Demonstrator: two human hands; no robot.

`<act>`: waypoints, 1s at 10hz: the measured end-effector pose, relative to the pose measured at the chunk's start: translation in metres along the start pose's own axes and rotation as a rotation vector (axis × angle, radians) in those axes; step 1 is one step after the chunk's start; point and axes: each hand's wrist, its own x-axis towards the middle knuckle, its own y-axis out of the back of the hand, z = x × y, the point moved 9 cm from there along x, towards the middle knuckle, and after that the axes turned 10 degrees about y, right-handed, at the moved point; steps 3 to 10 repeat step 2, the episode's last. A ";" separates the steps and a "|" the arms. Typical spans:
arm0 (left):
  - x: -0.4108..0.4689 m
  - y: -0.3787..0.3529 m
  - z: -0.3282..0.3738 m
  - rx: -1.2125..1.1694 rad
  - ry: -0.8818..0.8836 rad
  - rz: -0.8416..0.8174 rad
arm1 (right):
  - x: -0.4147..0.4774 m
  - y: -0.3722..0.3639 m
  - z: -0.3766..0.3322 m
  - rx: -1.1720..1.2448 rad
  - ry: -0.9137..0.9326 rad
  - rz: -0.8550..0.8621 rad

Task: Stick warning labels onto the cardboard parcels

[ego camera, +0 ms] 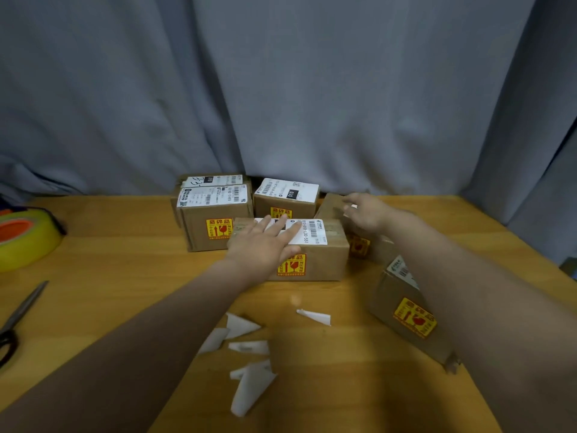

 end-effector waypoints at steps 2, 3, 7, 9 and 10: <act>-0.013 0.035 -0.011 -0.106 -0.016 0.127 | -0.016 0.019 -0.052 0.045 0.144 0.169; -0.013 0.035 -0.011 -0.106 -0.016 0.127 | -0.016 0.019 -0.052 0.045 0.144 0.169; -0.013 0.035 -0.011 -0.106 -0.016 0.127 | -0.016 0.019 -0.052 0.045 0.144 0.169; -0.013 0.035 -0.011 -0.106 -0.016 0.127 | -0.016 0.019 -0.052 0.045 0.144 0.169; -0.013 0.035 -0.011 -0.106 -0.016 0.127 | -0.016 0.019 -0.052 0.045 0.144 0.169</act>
